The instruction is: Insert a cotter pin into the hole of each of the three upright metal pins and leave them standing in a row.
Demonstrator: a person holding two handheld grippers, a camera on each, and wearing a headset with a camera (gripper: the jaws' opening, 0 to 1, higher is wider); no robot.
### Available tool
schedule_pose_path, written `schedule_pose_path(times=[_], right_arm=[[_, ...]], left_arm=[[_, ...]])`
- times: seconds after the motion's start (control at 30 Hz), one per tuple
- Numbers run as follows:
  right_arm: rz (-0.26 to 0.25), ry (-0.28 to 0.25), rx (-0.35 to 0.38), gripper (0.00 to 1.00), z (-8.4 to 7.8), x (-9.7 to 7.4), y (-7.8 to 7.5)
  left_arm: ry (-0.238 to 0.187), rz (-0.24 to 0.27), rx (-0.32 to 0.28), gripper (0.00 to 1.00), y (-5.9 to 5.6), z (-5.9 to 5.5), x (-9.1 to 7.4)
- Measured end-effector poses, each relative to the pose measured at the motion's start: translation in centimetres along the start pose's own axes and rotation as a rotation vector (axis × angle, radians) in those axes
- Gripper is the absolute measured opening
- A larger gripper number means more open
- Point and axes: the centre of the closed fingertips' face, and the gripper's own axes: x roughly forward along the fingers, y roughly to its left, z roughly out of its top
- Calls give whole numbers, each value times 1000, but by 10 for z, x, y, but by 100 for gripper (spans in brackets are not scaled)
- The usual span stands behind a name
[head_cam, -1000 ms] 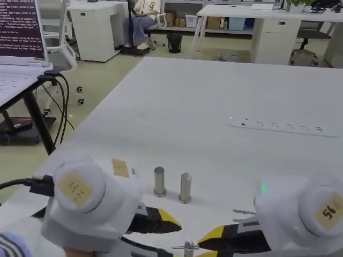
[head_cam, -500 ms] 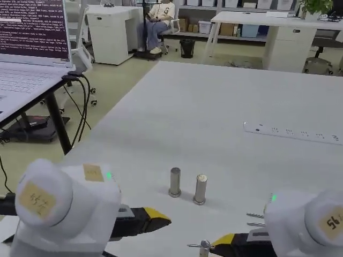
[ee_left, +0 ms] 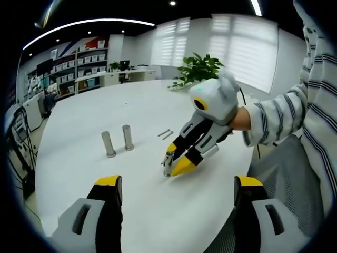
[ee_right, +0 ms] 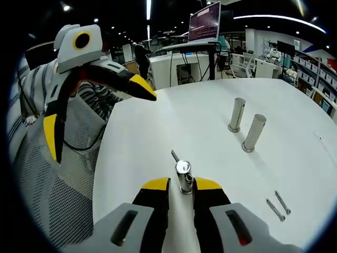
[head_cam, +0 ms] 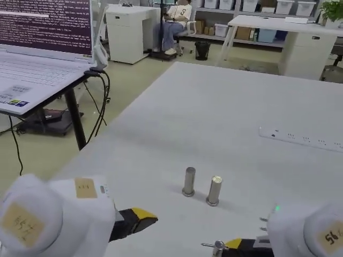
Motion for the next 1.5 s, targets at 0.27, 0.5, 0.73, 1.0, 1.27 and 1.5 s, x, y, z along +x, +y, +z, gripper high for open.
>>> schedule_pose_path(times=[0.27,0.5,0.73,1.0,1.27,1.5], right_arm=[[-28,-5,47,8,-2,3,-5],[-52,-14,56,6,-3,3,-7],[-85,-33,25,4,0,4,-6],[-131,-56,36,4,8,4,-9],[-143,-100,33,4,38,12,-28],[-144,-89,4,4,48,31,-36]], left_arm=[[13,32,-1,99,-2,-3,-5],[14,41,-26,99,-5,-11,-9],[17,67,-41,99,-1,-17,-12],[1,78,-65,99,2,-19,-15],[-11,103,-88,98,9,-19,-18],[-20,121,-107,97,15,-18,-22]])
